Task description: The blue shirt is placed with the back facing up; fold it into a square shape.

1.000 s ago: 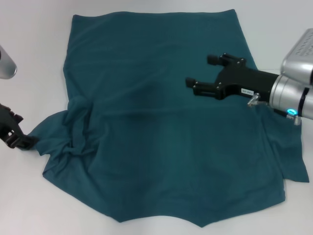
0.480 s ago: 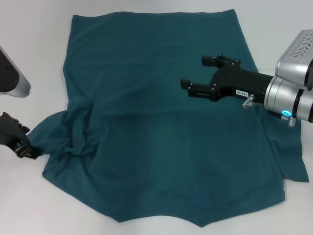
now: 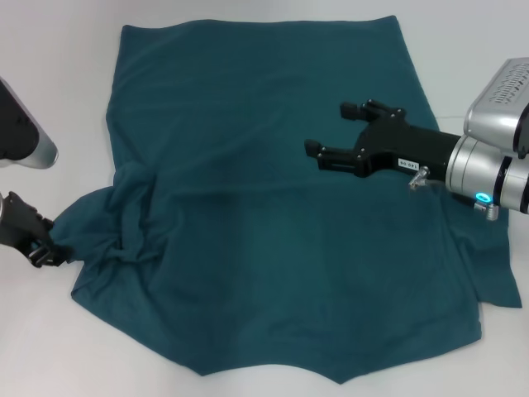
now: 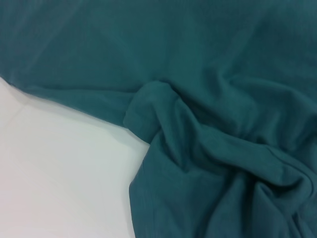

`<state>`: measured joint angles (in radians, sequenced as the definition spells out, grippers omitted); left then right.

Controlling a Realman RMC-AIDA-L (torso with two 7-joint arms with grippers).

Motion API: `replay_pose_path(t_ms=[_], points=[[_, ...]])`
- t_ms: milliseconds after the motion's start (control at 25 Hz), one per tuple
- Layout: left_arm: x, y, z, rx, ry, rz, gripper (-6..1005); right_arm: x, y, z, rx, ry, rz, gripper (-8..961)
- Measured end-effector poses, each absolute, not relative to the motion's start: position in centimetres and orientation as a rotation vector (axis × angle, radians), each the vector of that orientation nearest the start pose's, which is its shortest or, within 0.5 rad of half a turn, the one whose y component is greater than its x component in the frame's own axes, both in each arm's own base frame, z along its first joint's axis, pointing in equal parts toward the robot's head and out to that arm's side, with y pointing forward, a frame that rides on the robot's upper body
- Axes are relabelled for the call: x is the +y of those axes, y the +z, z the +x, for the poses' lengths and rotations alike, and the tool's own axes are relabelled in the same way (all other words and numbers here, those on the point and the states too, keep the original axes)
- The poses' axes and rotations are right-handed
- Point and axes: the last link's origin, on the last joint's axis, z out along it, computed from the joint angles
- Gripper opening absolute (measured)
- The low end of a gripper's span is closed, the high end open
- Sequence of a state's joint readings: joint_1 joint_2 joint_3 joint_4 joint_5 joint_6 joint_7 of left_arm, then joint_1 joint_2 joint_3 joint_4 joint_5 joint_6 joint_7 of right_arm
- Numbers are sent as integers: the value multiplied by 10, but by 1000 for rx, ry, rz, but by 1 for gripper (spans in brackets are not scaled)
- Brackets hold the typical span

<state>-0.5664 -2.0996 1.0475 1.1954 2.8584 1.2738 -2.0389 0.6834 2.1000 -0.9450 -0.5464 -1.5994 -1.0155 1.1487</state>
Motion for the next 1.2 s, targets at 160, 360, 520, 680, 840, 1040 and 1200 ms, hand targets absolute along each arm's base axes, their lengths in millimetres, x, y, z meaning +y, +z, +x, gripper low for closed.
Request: replay_pose_path(t_ms=[160,360,520,680,840,1040,1200], points=[[388,50,-277,-591,620,-2391,500,416,-25,211,374,627,-2411,946],[391,45,-280,-591,621,-2392,473,416,-26,212,380,628,-2412,947],[396,41,-282,-587,618,-2392,471,415,-27,213,391,634,-2411,947],[397,41,-282,-587,618,-2393,469,414,-27,214,397,636,-2408,947],[397,40,-283,-594,620,-2396,467,413,-27,215,402,641,-2403,946],[396,37,-285,-604,621,-2399,447,413,-26,216,405,645,-2400,946],[397,36,-288,-627,620,-2400,427,413,-26,216,405,645,-2400,946]])
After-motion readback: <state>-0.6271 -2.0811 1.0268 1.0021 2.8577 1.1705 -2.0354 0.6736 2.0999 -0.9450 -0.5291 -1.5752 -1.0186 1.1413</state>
